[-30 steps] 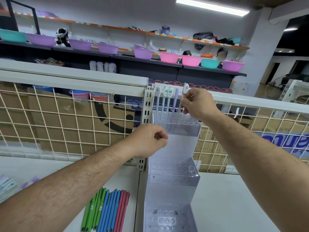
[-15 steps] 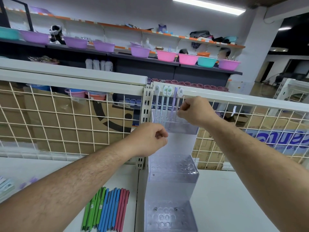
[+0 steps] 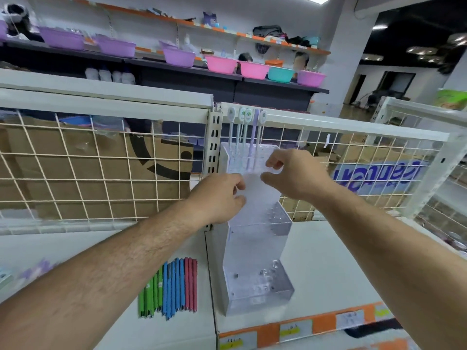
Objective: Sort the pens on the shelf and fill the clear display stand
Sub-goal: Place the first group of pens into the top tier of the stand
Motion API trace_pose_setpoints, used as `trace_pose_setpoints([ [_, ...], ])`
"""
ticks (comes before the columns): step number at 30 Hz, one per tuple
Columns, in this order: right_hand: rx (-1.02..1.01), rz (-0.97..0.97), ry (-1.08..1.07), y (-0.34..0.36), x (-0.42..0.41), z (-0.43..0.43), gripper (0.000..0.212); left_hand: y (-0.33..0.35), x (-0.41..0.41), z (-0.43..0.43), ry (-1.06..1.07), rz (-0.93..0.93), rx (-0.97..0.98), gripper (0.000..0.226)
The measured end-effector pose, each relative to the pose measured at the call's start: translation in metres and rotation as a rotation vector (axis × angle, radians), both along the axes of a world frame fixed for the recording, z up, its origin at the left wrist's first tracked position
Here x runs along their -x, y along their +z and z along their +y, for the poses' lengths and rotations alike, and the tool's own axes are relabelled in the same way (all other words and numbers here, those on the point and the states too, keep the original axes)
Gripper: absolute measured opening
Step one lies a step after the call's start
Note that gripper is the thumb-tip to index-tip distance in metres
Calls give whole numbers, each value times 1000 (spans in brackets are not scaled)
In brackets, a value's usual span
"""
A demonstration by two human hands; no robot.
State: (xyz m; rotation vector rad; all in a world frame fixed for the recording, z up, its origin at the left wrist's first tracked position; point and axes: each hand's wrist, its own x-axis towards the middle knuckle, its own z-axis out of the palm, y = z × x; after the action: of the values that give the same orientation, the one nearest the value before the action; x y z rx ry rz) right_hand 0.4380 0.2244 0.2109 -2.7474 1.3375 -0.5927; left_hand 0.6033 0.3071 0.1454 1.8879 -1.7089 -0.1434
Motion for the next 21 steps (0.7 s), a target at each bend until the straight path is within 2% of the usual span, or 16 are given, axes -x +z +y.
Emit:
trace_pose_setpoints([
  [7,-76,53,33,-16,-1,32,38,-4,0,40,70,-18,-24,28],
  [13,-150,110,185,-45,-9,73,33,-15,11,93,202,-39,-89,11],
  [18,-182,137,326,-71,-29,111,33,-33,5,142,324,-72,-179,29],
  [21,-221,144,377,-82,-44,133,39,-44,-7,170,388,-57,-204,31],
])
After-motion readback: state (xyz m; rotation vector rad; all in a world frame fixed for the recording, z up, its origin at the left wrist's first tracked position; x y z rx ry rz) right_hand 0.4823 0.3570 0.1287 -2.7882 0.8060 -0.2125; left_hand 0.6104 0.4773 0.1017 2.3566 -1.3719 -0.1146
